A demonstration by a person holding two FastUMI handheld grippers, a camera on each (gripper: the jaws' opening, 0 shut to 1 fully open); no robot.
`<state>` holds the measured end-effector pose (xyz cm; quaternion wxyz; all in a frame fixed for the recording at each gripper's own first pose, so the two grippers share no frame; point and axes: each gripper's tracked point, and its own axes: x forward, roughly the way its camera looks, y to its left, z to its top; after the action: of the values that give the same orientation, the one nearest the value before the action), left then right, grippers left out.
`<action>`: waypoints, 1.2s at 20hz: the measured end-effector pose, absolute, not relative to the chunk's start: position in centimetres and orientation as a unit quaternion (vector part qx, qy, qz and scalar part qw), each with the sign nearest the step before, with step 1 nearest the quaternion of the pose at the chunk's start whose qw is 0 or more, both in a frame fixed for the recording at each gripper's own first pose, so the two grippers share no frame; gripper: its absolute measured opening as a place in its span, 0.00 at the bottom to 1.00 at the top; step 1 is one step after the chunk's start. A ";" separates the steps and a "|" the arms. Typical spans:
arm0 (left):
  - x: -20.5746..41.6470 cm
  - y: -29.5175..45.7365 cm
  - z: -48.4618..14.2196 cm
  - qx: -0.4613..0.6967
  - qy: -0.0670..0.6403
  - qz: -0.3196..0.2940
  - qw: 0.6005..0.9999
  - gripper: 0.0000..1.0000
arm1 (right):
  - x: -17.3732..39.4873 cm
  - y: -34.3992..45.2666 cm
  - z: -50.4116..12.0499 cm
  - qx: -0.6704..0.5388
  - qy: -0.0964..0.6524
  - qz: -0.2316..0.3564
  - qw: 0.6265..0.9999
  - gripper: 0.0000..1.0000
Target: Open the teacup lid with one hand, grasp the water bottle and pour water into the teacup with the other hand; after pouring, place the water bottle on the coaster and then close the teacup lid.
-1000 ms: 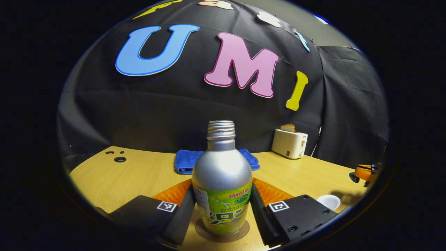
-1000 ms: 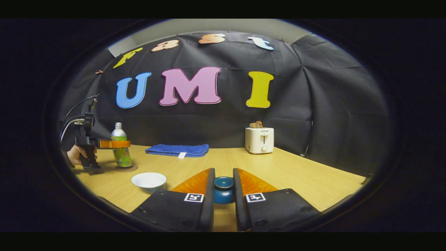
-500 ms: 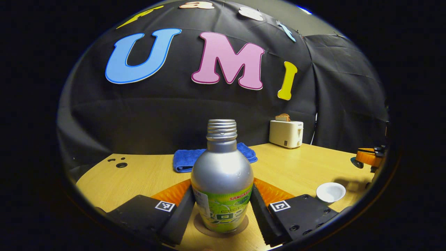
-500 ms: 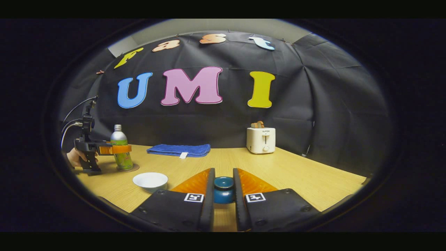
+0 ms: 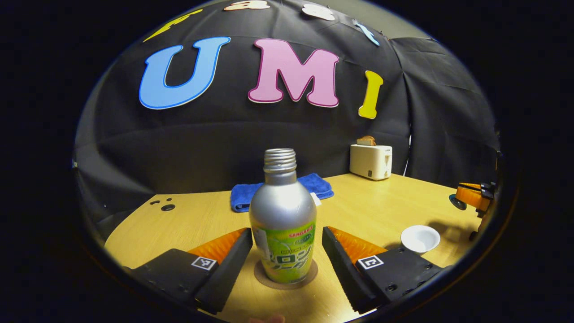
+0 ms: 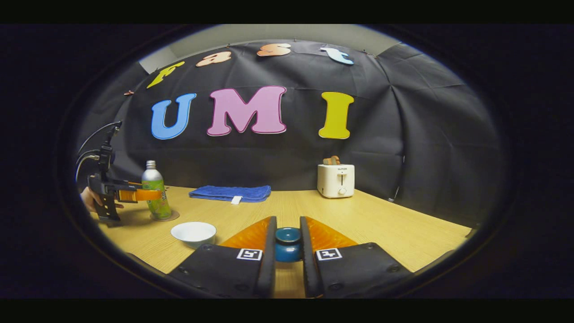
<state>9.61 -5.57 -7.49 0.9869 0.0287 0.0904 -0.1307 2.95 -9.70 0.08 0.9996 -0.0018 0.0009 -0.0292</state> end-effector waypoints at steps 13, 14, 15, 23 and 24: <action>7.9 -1.9 -4.8 0.010 0.004 -0.017 1.000 0.96 | 4.4 -5.4 0.4 -0.004 0.003 0.018 1.000 0.25; 7.4 -1.9 -4.7 0.002 -0.001 -0.009 1.000 0.96 | 4.8 -4.2 0.9 -0.004 0.001 0.030 1.000 0.26; 7.3 -2.1 -4.5 -0.009 -0.010 -0.007 1.000 0.98 | 5.3 -2.9 1.2 -0.003 0.000 0.044 0.999 0.29; 6.1 -3.8 -6.4 -0.085 0.028 -0.011 0.996 0.96 | 7.5 4.5 -0.5 -0.019 0.049 0.122 0.991 0.29; 6.3 -3.8 -6.5 -0.087 0.028 -0.010 0.996 0.96 | 7.6 4.8 -0.8 -0.020 0.054 0.127 0.990 0.32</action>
<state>6.31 -3.81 -6.50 0.9958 -0.0870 0.0282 -0.0096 7.56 4.81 -0.81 0.9902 -0.0198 0.0542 0.1272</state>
